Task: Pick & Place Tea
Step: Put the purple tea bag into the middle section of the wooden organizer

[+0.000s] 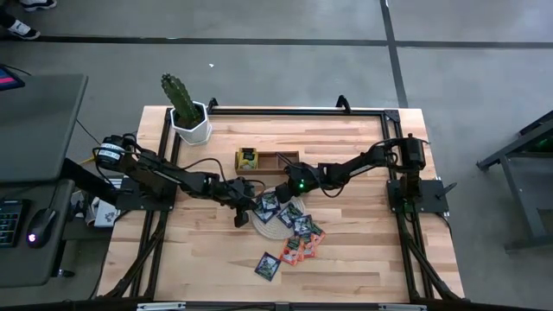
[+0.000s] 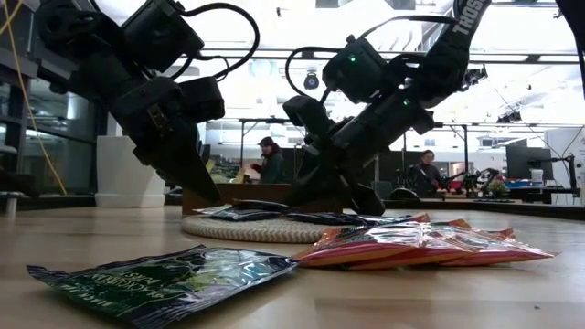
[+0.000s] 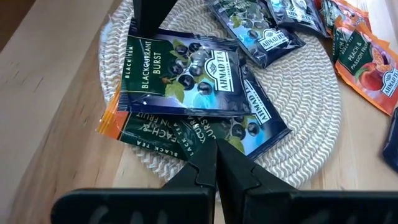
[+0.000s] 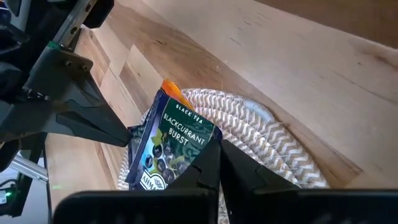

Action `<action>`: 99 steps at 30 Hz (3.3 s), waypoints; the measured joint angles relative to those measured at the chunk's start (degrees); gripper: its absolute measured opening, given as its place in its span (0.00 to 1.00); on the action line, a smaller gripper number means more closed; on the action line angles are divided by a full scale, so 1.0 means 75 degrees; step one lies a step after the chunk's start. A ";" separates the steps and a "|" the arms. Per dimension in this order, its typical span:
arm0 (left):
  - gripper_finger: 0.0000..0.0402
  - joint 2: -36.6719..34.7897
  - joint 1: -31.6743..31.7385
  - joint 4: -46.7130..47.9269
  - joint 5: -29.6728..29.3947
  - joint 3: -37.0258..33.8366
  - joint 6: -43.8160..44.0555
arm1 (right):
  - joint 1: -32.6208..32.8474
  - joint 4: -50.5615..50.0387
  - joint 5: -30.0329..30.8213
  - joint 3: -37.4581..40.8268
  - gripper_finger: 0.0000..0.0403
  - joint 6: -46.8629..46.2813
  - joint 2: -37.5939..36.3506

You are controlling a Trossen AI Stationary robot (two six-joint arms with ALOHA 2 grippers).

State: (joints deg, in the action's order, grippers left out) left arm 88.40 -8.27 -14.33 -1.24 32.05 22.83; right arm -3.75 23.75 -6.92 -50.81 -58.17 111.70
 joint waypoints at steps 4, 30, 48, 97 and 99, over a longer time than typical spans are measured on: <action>0.00 0.0000 0.0000 0.0000 -0.0026 0.0000 0.0000 | 0.0000 0.0020 0.0003 0.0010 0.00 0.0067 -0.0034; 0.00 -0.0003 0.0000 0.0000 0.0032 0.0006 0.0003 | 0.0131 -0.0446 0.0260 0.0012 0.00 0.0968 -0.1253; 0.00 -0.0003 0.0000 -0.0323 -0.0136 0.0006 -0.0097 | 0.0466 -0.0508 0.0028 0.0012 0.00 0.1229 -0.1255; 0.37 -0.0006 0.0807 -0.1335 0.1532 0.0003 0.0015 | 0.0472 -0.0240 -0.0274 0.0009 0.00 0.1656 -0.1253; 0.30 -0.0006 0.0807 -0.1338 0.1458 0.0003 0.0017 | 0.0472 -0.0228 -0.0271 0.0009 0.00 0.1656 -0.1253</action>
State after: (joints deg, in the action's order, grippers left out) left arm 88.36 -2.22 -24.36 9.70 32.08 22.96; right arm -0.21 22.04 -8.95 -50.74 -45.76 102.30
